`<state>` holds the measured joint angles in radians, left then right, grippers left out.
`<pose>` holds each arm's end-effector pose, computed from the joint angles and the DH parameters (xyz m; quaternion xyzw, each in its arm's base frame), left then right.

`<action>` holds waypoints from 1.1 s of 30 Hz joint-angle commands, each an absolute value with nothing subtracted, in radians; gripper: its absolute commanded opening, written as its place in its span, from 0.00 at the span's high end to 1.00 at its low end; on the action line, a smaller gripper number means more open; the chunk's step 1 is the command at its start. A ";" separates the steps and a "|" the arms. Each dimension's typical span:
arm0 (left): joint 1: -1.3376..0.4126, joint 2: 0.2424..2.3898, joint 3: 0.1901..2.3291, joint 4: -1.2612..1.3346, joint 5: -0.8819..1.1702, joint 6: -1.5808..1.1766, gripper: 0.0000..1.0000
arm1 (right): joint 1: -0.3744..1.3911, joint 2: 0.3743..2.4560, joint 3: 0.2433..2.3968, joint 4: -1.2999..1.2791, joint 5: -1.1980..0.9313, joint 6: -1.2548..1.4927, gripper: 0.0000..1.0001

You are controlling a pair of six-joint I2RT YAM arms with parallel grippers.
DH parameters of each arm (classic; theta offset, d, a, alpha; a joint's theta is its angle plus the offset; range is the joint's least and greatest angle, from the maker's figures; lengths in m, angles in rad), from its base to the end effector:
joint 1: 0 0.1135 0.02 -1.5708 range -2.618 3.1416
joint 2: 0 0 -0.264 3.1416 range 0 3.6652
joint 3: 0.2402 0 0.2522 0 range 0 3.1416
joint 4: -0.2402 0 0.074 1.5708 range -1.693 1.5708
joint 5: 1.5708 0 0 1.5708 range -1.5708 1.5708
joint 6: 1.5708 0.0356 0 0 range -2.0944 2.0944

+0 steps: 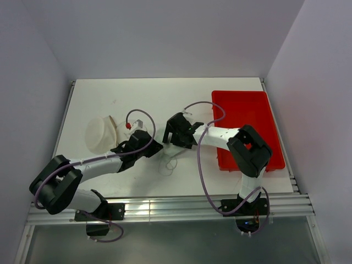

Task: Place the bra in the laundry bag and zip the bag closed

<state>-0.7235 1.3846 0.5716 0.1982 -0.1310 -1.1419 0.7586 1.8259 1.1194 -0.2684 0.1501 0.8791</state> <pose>0.2072 -0.1768 0.1732 -0.2135 0.8604 -0.3341 0.3201 0.2745 0.2528 0.1652 0.0794 0.9502 0.1648 0.2523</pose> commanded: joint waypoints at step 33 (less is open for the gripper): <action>-0.729 1.422 0.531 0.330 -0.063 -1.180 0.64 | 0.746 1.812 1.121 -0.261 0.158 0.890 0.00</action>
